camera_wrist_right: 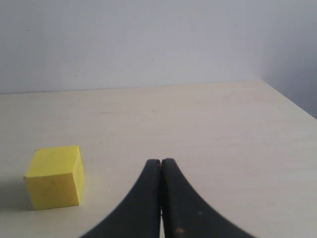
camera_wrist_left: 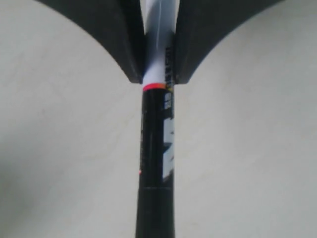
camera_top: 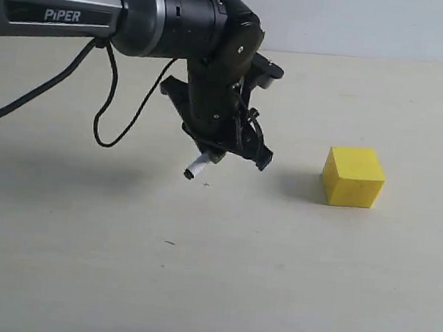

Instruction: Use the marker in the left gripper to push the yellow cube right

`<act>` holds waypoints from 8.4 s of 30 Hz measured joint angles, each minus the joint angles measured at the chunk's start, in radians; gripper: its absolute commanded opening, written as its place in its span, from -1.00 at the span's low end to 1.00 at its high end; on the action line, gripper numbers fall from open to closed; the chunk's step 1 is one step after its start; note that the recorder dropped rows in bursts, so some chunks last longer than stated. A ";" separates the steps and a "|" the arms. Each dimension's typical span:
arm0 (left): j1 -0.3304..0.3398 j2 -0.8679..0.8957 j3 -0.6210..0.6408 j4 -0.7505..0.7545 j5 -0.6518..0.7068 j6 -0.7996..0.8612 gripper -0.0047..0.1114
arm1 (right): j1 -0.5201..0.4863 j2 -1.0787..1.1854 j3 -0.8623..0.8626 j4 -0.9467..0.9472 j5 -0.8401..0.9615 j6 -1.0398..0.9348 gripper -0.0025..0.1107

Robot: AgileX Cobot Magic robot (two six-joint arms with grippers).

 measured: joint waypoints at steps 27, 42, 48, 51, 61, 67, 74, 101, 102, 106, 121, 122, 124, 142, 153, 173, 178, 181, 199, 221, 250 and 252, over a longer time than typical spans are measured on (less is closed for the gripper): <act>-0.007 0.033 0.028 -0.119 0.081 -0.684 -0.92 | 0.000 0.000 0.000 0.000 0.000 0.000 -0.96; -0.007 0.082 0.028 -0.119 0.050 -0.673 -0.92 | 0.000 0.000 0.000 0.000 0.000 0.000 -0.96; -0.007 0.089 0.028 -0.119 0.052 -0.649 -0.92 | 0.000 0.000 0.000 0.000 0.000 0.000 -0.96; -0.007 0.089 0.028 -0.119 0.052 -0.648 -0.92 | 0.000 0.000 0.000 0.000 0.000 0.000 -0.96; -0.001 0.090 0.026 -0.119 0.078 -0.635 -0.92 | 0.000 0.000 0.000 0.000 0.000 0.000 -0.96; 0.003 0.090 0.026 -0.119 0.086 -0.607 -0.54 | 0.000 0.000 0.000 0.000 0.000 0.000 -0.96; 0.005 0.090 0.026 -0.117 0.097 -0.593 0.17 | 0.000 0.000 0.000 0.000 0.000 0.000 -0.96; 0.005 -0.211 0.033 -0.022 0.042 -0.328 -0.65 | 0.000 0.000 0.000 0.000 0.000 0.000 -0.96; 0.005 -0.225 0.040 -0.022 0.032 -0.317 -0.89 | 0.000 0.000 0.000 0.000 0.000 0.000 -0.96; 0.005 -0.292 0.116 -0.022 -0.070 -0.303 -0.92 | 0.000 0.000 0.000 0.000 0.000 0.000 -0.96; 0.118 -0.835 0.933 -0.017 -1.156 -0.280 -0.92 | 0.000 0.000 0.000 0.000 0.000 0.000 -0.96; 0.134 -0.876 0.988 -0.014 -1.203 -0.276 -0.92 | 0.000 0.000 0.000 0.000 0.000 0.000 -0.96; 0.172 -0.954 1.086 -0.014 -1.295 -0.262 -0.92 | 0.000 0.000 0.000 0.000 0.000 0.000 -0.96; 0.244 -1.186 1.321 -0.008 -1.171 -0.198 -0.92 | 0.000 0.000 0.000 0.000 0.000 0.000 -0.96; 0.382 -1.624 1.321 0.063 -0.936 -0.196 -0.92 | 0.000 0.000 0.000 0.000 0.000 0.000 -0.96; 0.737 -2.173 1.364 0.088 -0.625 -0.116 -0.92 | 0.000 0.000 0.000 0.000 0.000 0.000 -0.96; 0.752 -2.202 1.489 0.096 -0.655 -0.108 -0.92 | 0.000 0.000 0.000 0.000 0.000 0.000 -0.96; 0.752 -2.202 1.565 0.097 -0.681 -0.101 -0.92 | 0.000 0.000 0.000 0.000 0.000 0.000 -0.96; 0.752 -2.202 1.715 0.097 -0.689 -0.093 -0.92 | 0.000 0.000 0.000 0.000 0.000 0.000 -0.96; 0.752 -2.202 1.715 0.085 -0.603 -0.093 -0.92 | 0.000 0.000 0.000 0.000 0.000 0.000 -0.96; 0.752 -2.202 1.715 0.083 -0.603 -0.093 -0.92 | 0.000 0.000 0.000 0.000 0.000 0.000 -0.96; 0.750 -2.202 1.715 0.083 -0.603 -0.093 -0.92 | 0.000 0.000 0.000 0.000 0.000 0.000 -0.96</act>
